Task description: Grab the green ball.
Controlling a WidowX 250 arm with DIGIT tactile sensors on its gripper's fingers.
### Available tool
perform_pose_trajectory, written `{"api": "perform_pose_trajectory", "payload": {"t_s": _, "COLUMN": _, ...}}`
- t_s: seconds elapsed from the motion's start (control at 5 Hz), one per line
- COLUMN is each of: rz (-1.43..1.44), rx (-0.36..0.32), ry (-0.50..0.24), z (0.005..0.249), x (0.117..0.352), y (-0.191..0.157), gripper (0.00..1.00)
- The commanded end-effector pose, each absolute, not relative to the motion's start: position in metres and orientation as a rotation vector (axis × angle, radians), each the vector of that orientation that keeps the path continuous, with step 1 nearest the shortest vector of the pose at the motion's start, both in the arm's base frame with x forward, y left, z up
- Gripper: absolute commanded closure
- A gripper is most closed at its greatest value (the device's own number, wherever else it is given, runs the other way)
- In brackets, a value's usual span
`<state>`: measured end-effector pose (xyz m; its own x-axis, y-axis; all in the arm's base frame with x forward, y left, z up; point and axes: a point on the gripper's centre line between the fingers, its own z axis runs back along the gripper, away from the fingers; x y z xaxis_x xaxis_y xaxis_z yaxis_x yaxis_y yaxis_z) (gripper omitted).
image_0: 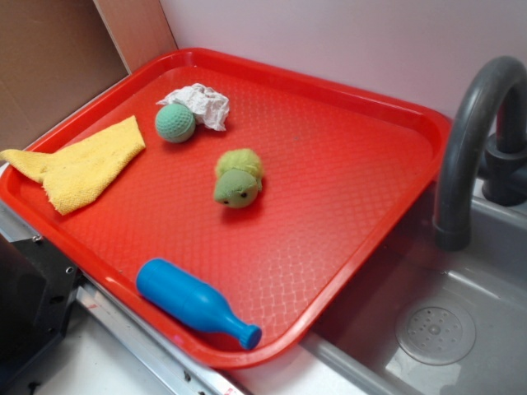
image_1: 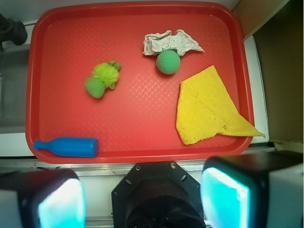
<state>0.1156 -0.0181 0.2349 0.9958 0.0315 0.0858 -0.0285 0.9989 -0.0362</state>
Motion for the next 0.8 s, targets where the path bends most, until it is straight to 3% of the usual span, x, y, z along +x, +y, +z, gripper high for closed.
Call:
{"api": "perform_pose_trajectory", "payload": {"t_s": 0.0, "rz": 0.03, "rx": -0.035, "ry": -0.086, "z": 0.235, "x": 0.116, "y": -0.018, "gripper": 0.0}}
{"api": "perform_pose_trajectory", "payload": {"t_s": 0.4, "rz": 0.151, "rx": -0.012, "ry": -0.263, "z": 0.209, "x": 0.151, "y": 0.002, "gripper": 0.0}}
{"api": "perform_pose_trajectory", "payload": {"t_s": 0.6, "rz": 0.106, "rx": 0.071, "ry": -0.32, "z": 0.194, "x": 0.171, "y": 0.015, "gripper": 0.0}}
